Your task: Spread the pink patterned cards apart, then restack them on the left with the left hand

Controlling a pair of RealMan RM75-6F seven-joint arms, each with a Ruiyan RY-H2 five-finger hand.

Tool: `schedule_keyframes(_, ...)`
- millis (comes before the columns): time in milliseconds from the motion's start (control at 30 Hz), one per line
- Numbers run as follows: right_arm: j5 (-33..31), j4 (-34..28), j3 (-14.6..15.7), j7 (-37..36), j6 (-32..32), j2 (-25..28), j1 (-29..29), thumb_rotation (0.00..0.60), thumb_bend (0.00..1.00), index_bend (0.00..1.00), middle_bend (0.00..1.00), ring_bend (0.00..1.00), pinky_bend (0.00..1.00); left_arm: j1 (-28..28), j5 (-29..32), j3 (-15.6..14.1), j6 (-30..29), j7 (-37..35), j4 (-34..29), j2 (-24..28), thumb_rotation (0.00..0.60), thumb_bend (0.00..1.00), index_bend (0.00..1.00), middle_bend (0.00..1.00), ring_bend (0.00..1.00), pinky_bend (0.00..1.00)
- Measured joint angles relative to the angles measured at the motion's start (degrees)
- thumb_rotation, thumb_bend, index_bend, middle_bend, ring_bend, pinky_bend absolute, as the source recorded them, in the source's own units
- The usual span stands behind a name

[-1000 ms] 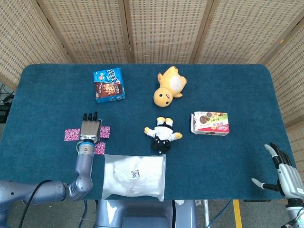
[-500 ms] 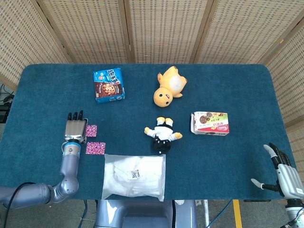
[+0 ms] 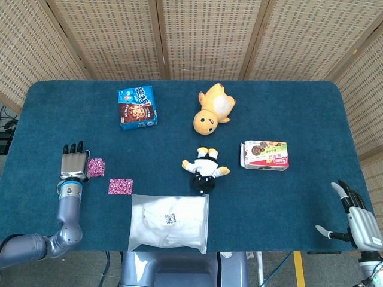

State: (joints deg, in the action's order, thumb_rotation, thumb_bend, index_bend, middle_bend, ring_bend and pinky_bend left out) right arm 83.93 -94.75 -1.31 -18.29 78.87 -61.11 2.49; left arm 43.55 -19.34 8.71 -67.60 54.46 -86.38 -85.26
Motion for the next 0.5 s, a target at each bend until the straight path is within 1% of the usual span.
schedule_keyframes(233,-0.08,0.09,-0.04,-0.03,0.06,-0.07,-0.01,0.6,0.1,0.04,0.0,0.0,0.0,-0.98,-1.61,-1.54,2.32,-1.62,2.02,-0.09,0.6,0.34,0.59,0.0,0.0,0.0)
schedule_keyframes(500,0.01,0.16,0.01,0.03,0.17,-0.12,-0.05,0.6,0.11,0.04,0.0,0.0,0.0,-1.17,-3.09,-2.02,2.86,-2.29,3.1,-0.69,0.6,0.33,0.59,0.0,0.0,0.0)
